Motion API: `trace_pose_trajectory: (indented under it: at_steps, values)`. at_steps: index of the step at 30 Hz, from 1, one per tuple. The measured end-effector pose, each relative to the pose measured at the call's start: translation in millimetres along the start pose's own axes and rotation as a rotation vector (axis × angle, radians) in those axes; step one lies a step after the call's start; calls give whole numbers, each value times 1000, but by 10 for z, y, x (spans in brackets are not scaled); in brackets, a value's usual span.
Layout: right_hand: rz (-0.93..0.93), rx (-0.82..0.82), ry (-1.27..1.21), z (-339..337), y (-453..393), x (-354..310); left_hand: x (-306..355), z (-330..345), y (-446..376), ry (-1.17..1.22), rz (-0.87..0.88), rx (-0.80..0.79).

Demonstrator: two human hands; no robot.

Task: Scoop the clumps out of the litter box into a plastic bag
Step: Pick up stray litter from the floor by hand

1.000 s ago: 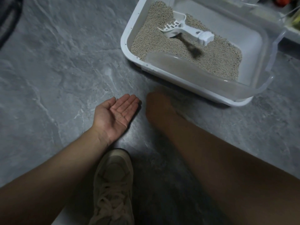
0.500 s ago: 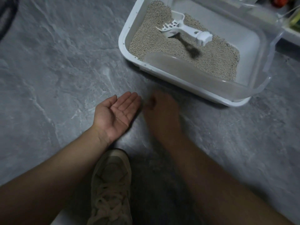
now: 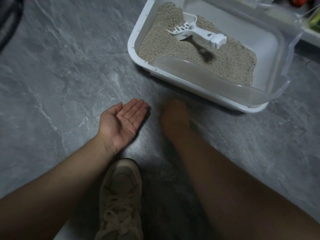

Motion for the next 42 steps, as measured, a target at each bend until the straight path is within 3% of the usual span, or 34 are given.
trace_pose_trajectory:
  at_steps: [4,11,14,20,22,25,28,32,42]
  values:
    - [-73,-92,93,89,6,-111,-13,-18,2,10,2,2]
    - [-84,-57,83,-15,-65,-180,-14,-62,14,7,8,11]
    - [-113,-10,-80,-117,109,-258,-11,-77,2,-2,15,7]
    - [-417,25,-389,-168,669,-824,-119,9,24,-94,-43,-55]
    - [-390,84,-396,-222,653,-719,-122,44,37,-89,-46,-64]
    - [-165,203,-308,-306,482,-195,-70,46,49,-6,-24,-59]
    - [2,63,-53,-214,294,188,-21,2,57,29,-6,-44]
    - [-65,-22,89,-44,172,123,8,-45,56,23,0,-32]
    - [-147,-107,33,104,89,51,22,-24,32,18,-5,-46]
Point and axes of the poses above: each hand's wrist, its own y-axis away from the middle knuckle, its own z-axis out of the palm, x = y × z, the point moved 7 cm from there along -y, towards the middle knuckle, and after that the axes turned 1 degree about y, right-handed, at the moved point
